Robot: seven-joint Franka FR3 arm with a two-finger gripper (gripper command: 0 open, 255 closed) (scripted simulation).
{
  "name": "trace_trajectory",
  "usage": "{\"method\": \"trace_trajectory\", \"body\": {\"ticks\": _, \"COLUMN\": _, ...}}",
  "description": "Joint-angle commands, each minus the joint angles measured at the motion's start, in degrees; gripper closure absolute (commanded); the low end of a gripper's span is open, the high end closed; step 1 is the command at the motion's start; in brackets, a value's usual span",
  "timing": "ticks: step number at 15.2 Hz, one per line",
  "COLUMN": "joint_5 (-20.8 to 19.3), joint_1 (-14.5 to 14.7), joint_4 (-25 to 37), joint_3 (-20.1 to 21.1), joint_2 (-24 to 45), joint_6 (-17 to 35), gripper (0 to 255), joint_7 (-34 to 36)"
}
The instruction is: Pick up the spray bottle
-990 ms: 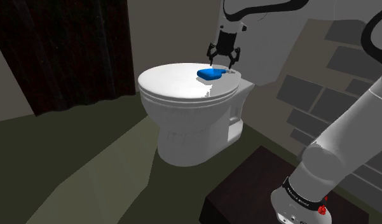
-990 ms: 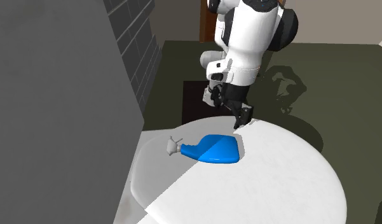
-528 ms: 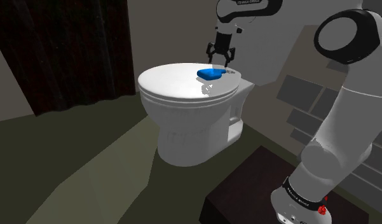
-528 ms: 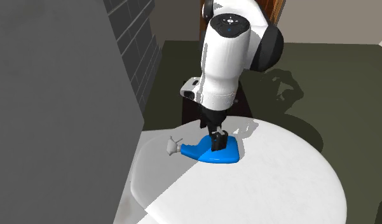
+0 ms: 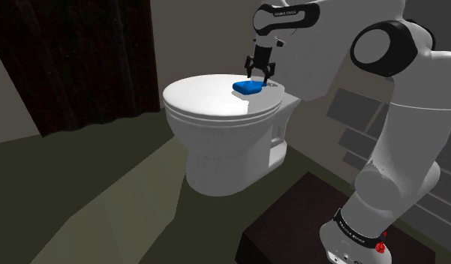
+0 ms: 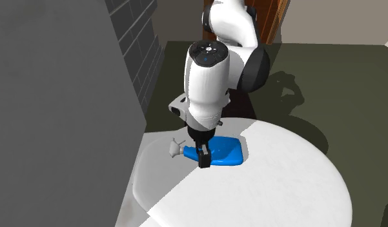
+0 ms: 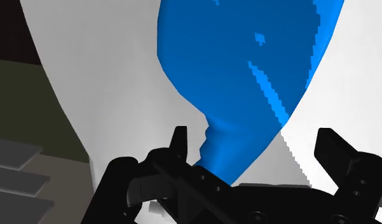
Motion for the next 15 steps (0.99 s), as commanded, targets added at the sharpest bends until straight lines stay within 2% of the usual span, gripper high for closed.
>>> {"method": "trace_trajectory", "body": {"ticks": 1, "joint_5": 0.0, "joint_1": -0.1, "joint_4": -1.6, "joint_3": 0.0, "joint_2": -0.1, "joint_6": 1.6, "gripper": 0, "joint_7": 0.0}}
{"method": "trace_trajectory", "body": {"ticks": 4, "joint_5": 0.0, "joint_1": -0.1, "joint_4": -2.9, "joint_3": 0.0, "joint_2": -0.1, "joint_6": 2.8, "gripper": 0, "joint_7": 0.0}}
{"method": "trace_trajectory", "body": {"ticks": 5, "joint_5": 0.0, "joint_1": -0.1, "joint_4": -3.0, "joint_3": 0.0, "joint_2": -0.2, "joint_6": 2.8, "gripper": 255, "joint_7": 0.0}}
{"method": "trace_trajectory", "body": {"ticks": 15, "joint_5": 0.0, "joint_1": -0.1, "joint_4": -2.1, "joint_3": 0.0, "joint_2": -0.1, "joint_6": 2.0, "gripper": 255, "joint_7": 0.0}}
